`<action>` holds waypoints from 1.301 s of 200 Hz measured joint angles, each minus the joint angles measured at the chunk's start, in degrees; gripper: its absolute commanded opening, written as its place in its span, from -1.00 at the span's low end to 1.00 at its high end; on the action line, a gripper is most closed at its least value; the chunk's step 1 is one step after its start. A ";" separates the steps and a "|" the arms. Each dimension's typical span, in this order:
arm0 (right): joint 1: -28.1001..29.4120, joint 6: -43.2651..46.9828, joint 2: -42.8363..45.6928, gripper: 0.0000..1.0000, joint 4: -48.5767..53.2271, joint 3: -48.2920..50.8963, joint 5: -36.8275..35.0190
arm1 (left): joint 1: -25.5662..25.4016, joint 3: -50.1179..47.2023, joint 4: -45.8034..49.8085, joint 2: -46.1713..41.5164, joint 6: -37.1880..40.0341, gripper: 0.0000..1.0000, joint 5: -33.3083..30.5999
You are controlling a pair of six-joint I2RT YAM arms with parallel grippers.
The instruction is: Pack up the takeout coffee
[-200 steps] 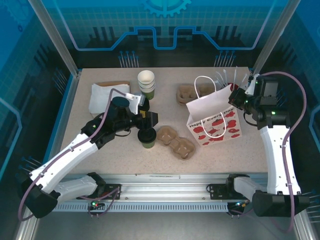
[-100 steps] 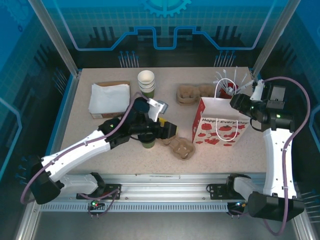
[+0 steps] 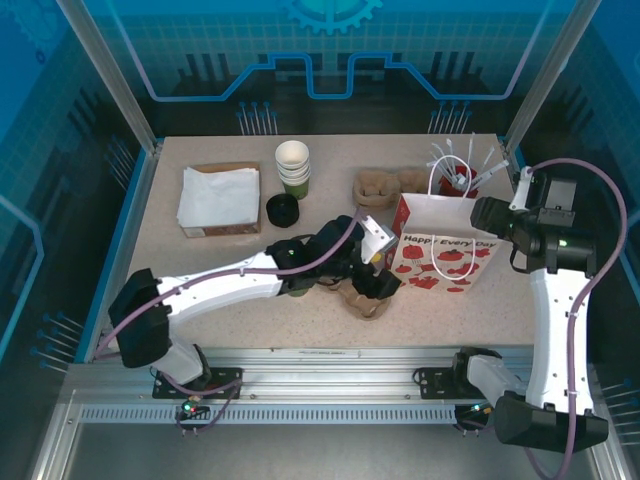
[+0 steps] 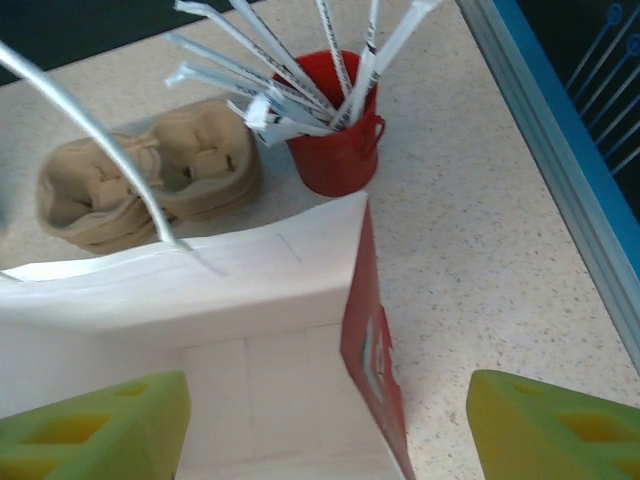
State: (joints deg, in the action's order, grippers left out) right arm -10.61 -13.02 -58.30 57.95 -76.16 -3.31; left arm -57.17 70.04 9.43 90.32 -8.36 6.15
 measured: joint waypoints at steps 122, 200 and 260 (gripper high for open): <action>0.11 -8.31 -0.37 0.62 -5.11 9.97 15.85 | 4.44 -0.07 -10.43 6.34 2.80 0.57 -12.02; 7.06 -20.52 6.47 0.70 -13.03 17.16 20.96 | 11.52 -3.08 -11.34 6.23 2.99 0.56 -13.07; 15.80 -21.62 4.46 0.85 -14.16 16.57 17.18 | 15.91 -4.39 -9.68 3.10 2.69 0.58 -13.44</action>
State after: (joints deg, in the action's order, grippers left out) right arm 5.19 -34.63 -53.84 43.79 -59.59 13.87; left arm -41.25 65.65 -0.25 93.43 -5.67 -7.29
